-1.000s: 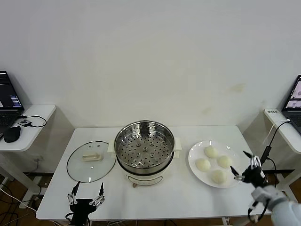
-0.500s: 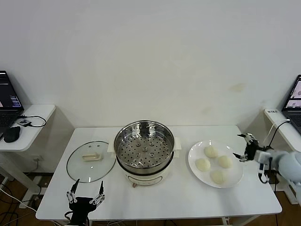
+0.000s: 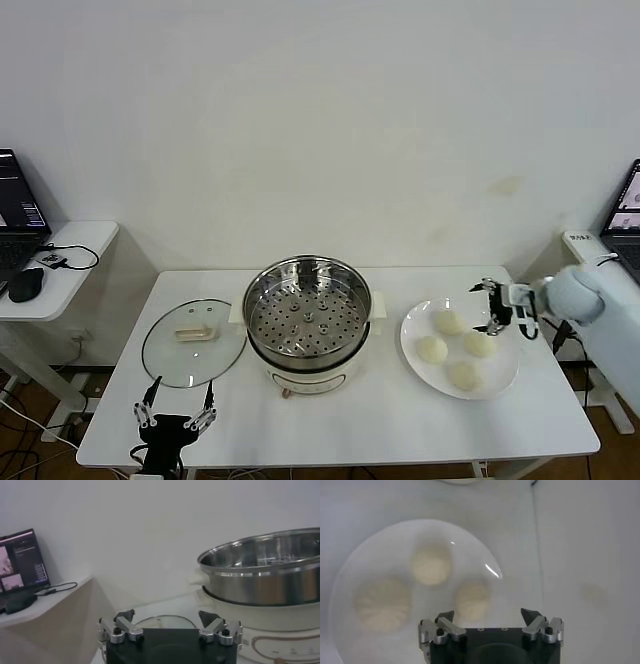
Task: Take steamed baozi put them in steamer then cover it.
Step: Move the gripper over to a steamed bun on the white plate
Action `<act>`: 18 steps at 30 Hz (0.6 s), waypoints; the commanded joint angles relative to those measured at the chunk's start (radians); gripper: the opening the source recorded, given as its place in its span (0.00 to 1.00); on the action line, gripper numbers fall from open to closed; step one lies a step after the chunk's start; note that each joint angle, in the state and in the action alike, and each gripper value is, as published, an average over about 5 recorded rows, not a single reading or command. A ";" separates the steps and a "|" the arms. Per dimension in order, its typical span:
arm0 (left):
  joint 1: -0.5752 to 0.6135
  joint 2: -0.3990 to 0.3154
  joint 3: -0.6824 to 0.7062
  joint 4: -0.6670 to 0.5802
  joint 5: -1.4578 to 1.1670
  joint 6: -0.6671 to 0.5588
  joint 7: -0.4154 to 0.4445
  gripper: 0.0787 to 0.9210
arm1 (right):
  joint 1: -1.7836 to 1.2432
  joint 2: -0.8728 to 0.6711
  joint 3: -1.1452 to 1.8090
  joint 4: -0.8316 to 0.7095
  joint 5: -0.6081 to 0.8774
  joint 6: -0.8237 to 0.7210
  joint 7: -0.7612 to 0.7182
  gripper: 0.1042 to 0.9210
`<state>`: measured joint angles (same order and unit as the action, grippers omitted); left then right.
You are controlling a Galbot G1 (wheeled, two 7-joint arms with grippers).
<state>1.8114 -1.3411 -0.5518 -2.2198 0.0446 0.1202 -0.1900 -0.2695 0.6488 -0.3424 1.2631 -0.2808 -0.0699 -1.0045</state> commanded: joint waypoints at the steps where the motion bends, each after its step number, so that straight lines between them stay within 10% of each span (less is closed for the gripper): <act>1: -0.003 0.000 -0.002 0.000 -0.009 0.002 -0.002 0.88 | 0.169 0.034 -0.199 -0.100 -0.011 0.009 -0.075 0.88; 18: -0.009 0.005 -0.032 0.004 -0.029 0.001 -0.003 0.88 | 0.161 0.213 -0.196 -0.298 -0.143 0.048 -0.014 0.88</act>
<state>1.8021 -1.3346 -0.5811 -2.2150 0.0161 0.1212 -0.1928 -0.1465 0.8204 -0.4974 1.0286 -0.3992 -0.0246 -1.0093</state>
